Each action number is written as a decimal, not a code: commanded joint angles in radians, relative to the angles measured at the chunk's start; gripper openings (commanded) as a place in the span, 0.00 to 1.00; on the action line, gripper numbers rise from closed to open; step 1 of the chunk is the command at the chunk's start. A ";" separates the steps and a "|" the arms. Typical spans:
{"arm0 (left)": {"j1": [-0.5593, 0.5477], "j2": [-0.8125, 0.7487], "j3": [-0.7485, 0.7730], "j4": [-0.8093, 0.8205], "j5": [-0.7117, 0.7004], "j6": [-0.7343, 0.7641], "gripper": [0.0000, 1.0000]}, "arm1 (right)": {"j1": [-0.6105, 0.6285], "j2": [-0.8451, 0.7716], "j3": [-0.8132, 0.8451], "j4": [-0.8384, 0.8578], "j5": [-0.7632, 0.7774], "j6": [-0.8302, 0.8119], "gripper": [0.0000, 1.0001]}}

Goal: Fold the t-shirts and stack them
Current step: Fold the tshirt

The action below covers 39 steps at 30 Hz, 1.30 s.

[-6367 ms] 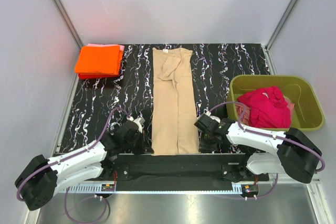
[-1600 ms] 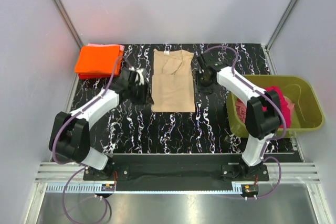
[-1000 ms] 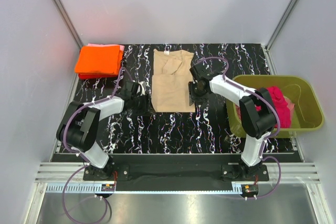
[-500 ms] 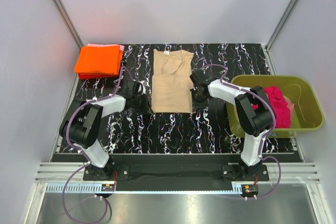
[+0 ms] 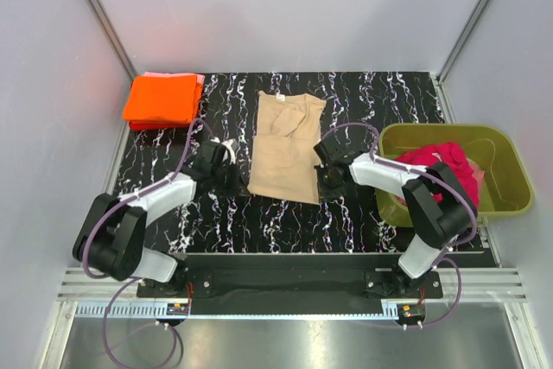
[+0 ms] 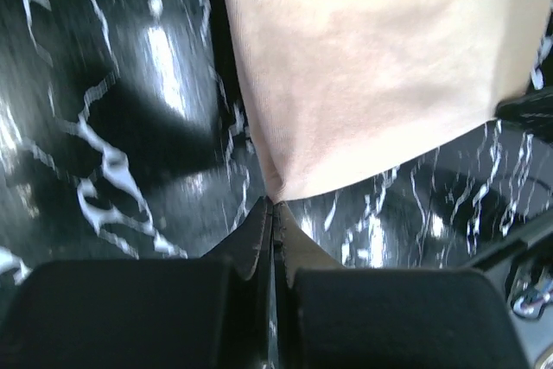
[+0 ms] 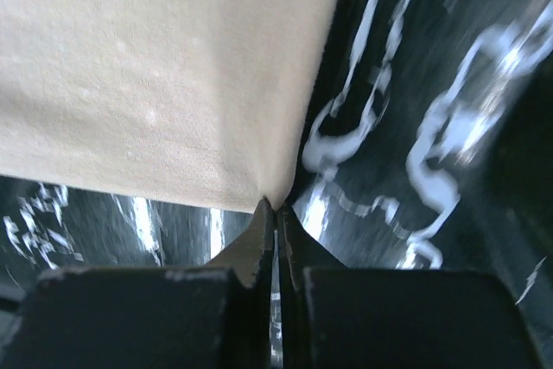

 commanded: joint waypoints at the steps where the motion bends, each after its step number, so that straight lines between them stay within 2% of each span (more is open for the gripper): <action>1: -0.021 -0.083 -0.084 -0.019 -0.017 -0.005 0.00 | 0.062 -0.094 -0.088 -0.003 0.037 0.059 0.00; 7: -0.086 -0.266 -0.262 -0.053 -0.034 -0.069 0.00 | 0.148 -0.258 -0.247 -0.016 0.037 0.188 0.00; 9: -0.168 -0.356 -0.302 -0.080 -0.083 -0.126 0.00 | 0.182 -0.351 -0.291 -0.053 0.037 0.248 0.00; 13: -0.290 -0.493 -0.336 -0.126 -0.114 -0.256 0.00 | 0.237 -0.538 -0.333 -0.162 0.037 0.347 0.00; 16: -0.305 -0.577 -0.353 -0.168 -0.161 -0.273 0.00 | 0.245 -0.667 -0.379 -0.191 0.016 0.398 0.00; 17: -0.308 -0.582 -0.355 -0.169 -0.163 -0.273 0.03 | 0.245 -0.689 -0.393 -0.191 -0.003 0.406 0.00; 23: -0.324 -0.496 -0.304 -0.162 -0.097 -0.238 0.34 | 0.248 -0.772 -0.474 -0.181 -0.023 0.447 0.08; 27: -0.324 -0.484 -0.238 -0.162 -0.149 -0.221 0.41 | 0.248 -0.774 -0.476 -0.182 -0.015 0.463 0.17; 28: -0.321 -0.458 -0.212 -0.165 -0.172 -0.203 0.42 | 0.249 -0.767 -0.476 -0.187 -0.001 0.467 0.22; 30: -0.315 -0.407 -0.116 -0.160 -0.222 -0.178 0.45 | 0.249 -0.751 -0.471 -0.208 0.011 0.475 0.22; 33: -0.282 -0.250 0.043 -0.123 -0.229 -0.099 0.45 | 0.248 -0.737 -0.462 -0.240 0.036 0.481 0.25; 39: -0.189 0.128 0.416 -0.110 -0.146 0.029 0.43 | 0.249 -0.735 -0.419 -0.286 0.126 0.475 0.27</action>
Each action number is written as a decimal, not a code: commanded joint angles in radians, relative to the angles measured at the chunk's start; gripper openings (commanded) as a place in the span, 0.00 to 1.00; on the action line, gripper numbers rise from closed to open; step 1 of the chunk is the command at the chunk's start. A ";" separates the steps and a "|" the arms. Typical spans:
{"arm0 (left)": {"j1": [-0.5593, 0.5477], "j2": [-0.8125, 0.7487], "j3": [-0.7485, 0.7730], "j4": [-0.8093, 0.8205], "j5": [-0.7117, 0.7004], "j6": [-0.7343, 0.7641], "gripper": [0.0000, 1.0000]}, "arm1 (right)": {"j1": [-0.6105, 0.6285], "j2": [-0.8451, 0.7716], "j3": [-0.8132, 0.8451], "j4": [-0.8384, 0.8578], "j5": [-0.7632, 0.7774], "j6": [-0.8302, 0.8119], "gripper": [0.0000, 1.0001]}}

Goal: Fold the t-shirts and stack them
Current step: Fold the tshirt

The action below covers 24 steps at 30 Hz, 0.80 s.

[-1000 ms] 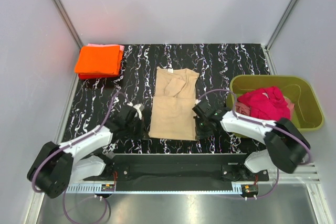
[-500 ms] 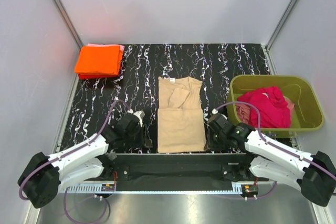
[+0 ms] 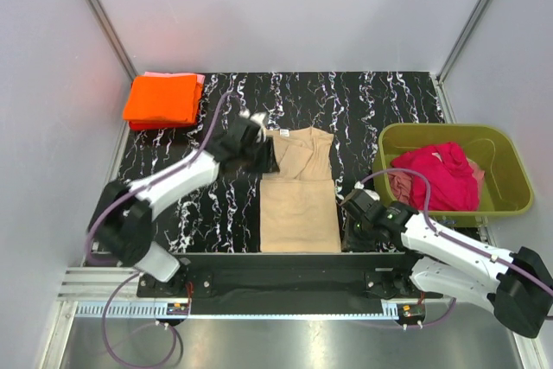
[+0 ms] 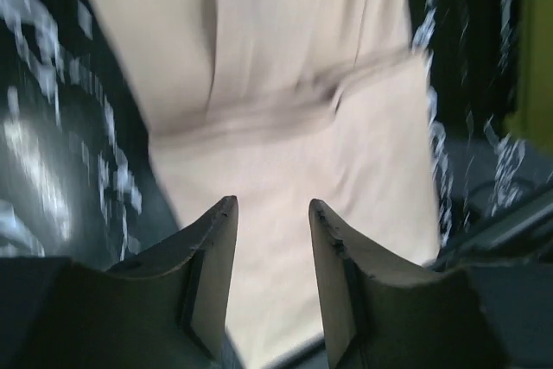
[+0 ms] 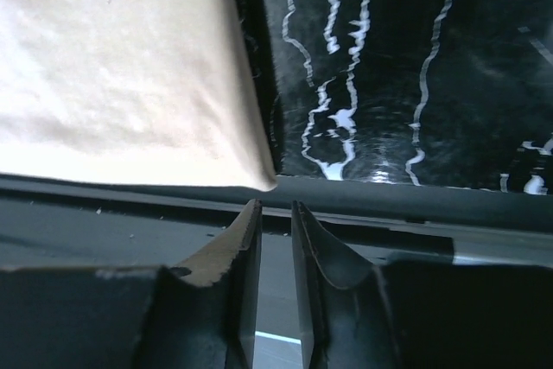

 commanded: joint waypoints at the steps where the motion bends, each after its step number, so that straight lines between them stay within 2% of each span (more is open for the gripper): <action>1: 0.062 0.208 0.190 0.047 0.043 0.121 0.43 | 0.007 0.012 0.064 -0.044 0.103 0.011 0.28; 5: 0.096 0.413 0.421 0.015 0.069 0.167 0.39 | 0.009 0.081 0.105 -0.039 0.123 -0.021 0.30; 8: 0.123 0.531 0.515 -0.014 0.073 0.183 0.38 | 0.009 0.116 0.139 -0.035 0.129 -0.042 0.31; 16: 0.211 0.703 0.613 -0.075 0.045 0.213 0.38 | 0.009 0.185 0.213 -0.013 0.149 -0.064 0.31; 24: 0.258 0.855 0.810 -0.194 0.028 0.269 0.38 | 0.007 0.270 0.234 0.028 0.201 -0.094 0.32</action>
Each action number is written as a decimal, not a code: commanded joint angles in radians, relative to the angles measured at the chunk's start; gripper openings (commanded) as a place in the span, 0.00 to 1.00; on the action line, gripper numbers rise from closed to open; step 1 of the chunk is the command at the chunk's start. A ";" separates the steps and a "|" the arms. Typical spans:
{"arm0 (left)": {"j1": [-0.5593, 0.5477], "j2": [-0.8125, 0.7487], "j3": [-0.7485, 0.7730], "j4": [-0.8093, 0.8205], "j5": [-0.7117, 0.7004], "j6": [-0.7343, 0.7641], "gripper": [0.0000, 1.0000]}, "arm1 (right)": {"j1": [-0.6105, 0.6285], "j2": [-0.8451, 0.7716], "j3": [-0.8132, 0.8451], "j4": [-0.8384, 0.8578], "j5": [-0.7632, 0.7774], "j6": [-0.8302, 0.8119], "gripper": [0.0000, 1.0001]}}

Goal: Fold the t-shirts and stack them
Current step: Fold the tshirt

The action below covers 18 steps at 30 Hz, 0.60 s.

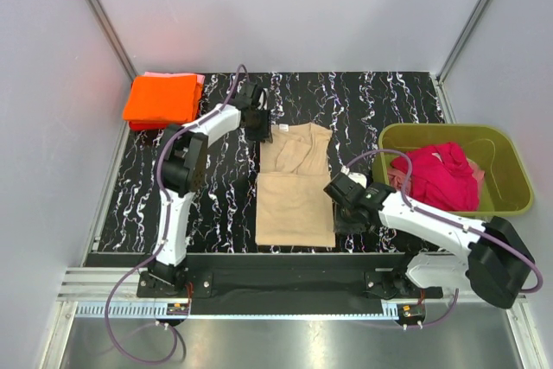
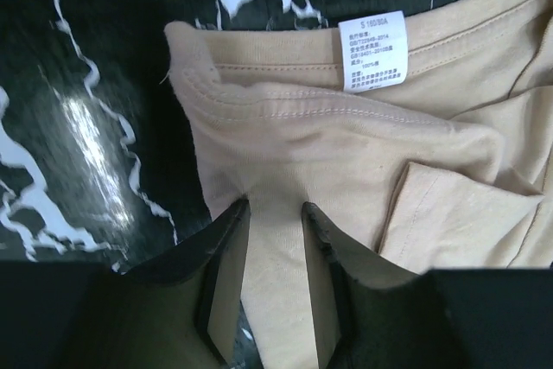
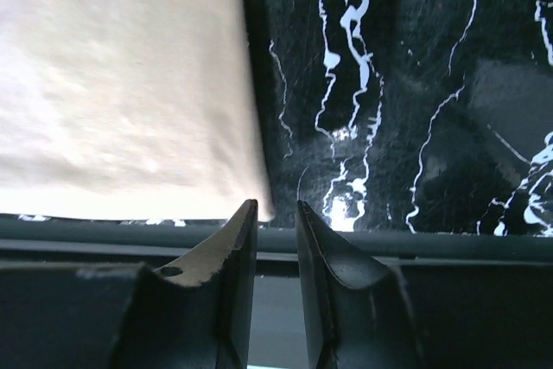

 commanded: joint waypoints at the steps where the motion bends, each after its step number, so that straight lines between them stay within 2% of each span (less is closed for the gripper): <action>1: 0.016 0.068 0.076 -0.068 -0.031 0.049 0.38 | 0.006 0.062 0.047 0.038 0.070 -0.041 0.32; 5: 0.027 0.065 0.099 -0.072 -0.022 0.040 0.38 | 0.006 0.134 0.091 0.067 0.062 -0.061 0.32; 8: 0.035 0.019 0.112 -0.084 0.052 0.035 0.40 | 0.006 0.165 0.088 0.107 0.030 -0.061 0.33; 12: 0.035 -0.173 0.079 -0.104 0.087 0.016 0.47 | 0.006 0.144 0.070 0.121 0.011 -0.032 0.33; 15: 0.035 -0.314 0.005 -0.113 0.075 0.009 0.48 | 0.006 0.104 0.041 0.124 0.001 0.002 0.35; 18: 0.033 -0.472 -0.151 -0.119 0.055 -0.001 0.49 | 0.006 0.079 0.012 0.130 -0.039 0.025 0.39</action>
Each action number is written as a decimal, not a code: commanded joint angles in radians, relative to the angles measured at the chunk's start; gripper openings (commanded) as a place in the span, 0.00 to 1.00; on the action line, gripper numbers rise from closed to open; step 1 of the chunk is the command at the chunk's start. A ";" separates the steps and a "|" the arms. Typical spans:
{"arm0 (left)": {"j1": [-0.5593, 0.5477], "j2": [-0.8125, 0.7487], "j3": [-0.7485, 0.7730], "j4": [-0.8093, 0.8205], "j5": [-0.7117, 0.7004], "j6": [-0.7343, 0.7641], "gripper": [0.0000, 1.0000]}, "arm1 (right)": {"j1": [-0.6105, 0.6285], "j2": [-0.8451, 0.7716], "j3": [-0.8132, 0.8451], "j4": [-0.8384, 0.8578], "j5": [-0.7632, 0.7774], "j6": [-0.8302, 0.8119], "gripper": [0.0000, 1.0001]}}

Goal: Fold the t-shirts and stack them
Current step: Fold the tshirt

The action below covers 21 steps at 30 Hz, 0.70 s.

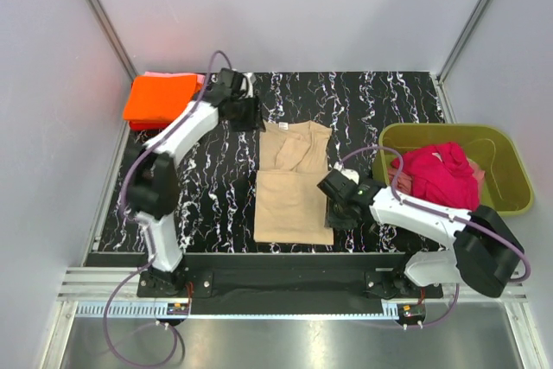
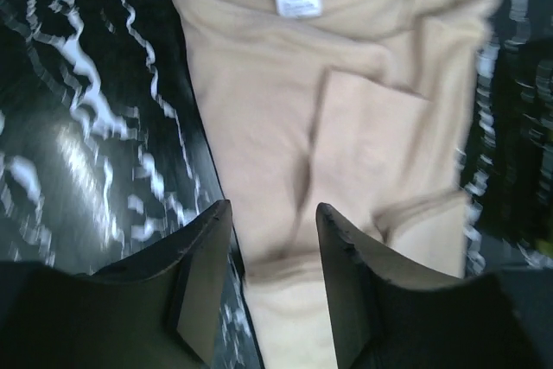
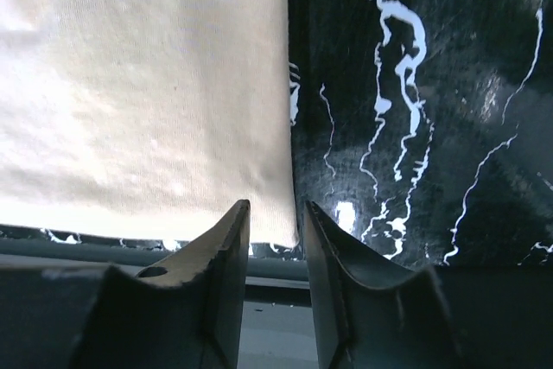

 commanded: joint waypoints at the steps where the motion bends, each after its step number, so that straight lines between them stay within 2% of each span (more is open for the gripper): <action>1: 0.001 -0.266 -0.142 -0.003 0.022 -0.012 0.50 | 0.006 -0.055 -0.032 0.025 -0.046 0.058 0.39; 2: -0.016 -0.312 -0.248 0.004 0.018 -0.012 0.50 | 0.008 -0.064 -0.054 0.026 -0.053 0.067 0.39; 6: -0.114 -0.554 -0.504 0.012 -0.047 -0.015 0.52 | 0.009 -0.107 -0.112 0.029 -0.089 0.130 0.40; 8: -0.165 -0.620 -0.658 0.041 -0.036 -0.044 0.52 | 0.009 -0.115 -0.132 0.035 -0.103 0.139 0.40; 10: -0.194 -0.720 -0.819 0.119 0.000 -0.116 0.52 | 0.011 -0.113 -0.138 0.040 -0.110 0.155 0.40; 13: -0.262 -0.815 -0.977 0.199 0.001 -0.207 0.52 | 0.014 -0.109 -0.147 0.058 -0.118 0.166 0.39; 21: -0.328 -0.881 -1.182 0.320 0.027 -0.319 0.53 | 0.035 -0.061 -0.173 0.126 -0.138 0.179 0.38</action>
